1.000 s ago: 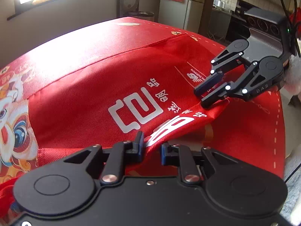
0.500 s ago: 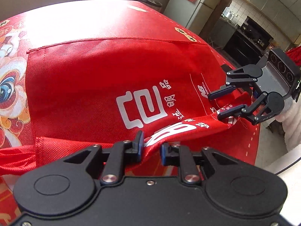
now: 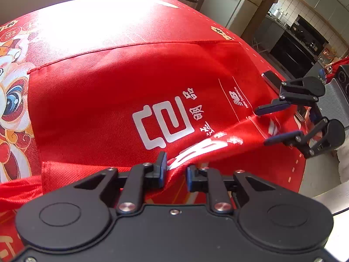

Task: Fold shopping bag

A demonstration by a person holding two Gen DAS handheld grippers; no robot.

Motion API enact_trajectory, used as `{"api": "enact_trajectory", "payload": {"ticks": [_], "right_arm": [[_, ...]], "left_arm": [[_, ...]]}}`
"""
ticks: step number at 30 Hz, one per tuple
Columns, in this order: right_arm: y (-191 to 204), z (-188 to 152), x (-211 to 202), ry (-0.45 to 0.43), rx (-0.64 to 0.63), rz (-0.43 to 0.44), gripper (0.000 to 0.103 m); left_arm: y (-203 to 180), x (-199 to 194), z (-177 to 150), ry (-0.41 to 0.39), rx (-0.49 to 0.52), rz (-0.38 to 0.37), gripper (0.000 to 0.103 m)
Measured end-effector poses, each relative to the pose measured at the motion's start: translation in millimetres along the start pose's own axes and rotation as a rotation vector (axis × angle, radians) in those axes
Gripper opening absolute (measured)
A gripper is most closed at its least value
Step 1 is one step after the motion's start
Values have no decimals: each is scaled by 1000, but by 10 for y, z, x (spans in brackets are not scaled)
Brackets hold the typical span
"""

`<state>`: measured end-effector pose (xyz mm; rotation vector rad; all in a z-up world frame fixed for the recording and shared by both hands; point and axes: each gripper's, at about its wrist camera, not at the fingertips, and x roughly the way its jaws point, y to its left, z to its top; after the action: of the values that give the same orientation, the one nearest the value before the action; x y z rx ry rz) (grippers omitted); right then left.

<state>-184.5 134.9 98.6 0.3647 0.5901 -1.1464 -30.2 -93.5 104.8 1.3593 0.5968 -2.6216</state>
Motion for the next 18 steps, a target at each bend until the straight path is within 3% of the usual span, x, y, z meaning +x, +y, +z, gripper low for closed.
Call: {"api": "enact_trajectory", "payload": {"ticks": [5, 12, 15, 18], "right_arm": [[144, 92, 150, 29, -120, -21, 53], [147, 198, 380, 111, -236, -51, 44], [152, 218, 447, 149, -258, -67, 21], [172, 239, 490, 197, -226, -76, 14]], "left_arm": [[-8, -35, -15, 4, 18, 5, 19], [34, -44, -34, -7, 17, -14, 19], [31, -46, -39, -15, 23, -12, 19], [32, -63, -47, -24, 26, -9, 19]]}}
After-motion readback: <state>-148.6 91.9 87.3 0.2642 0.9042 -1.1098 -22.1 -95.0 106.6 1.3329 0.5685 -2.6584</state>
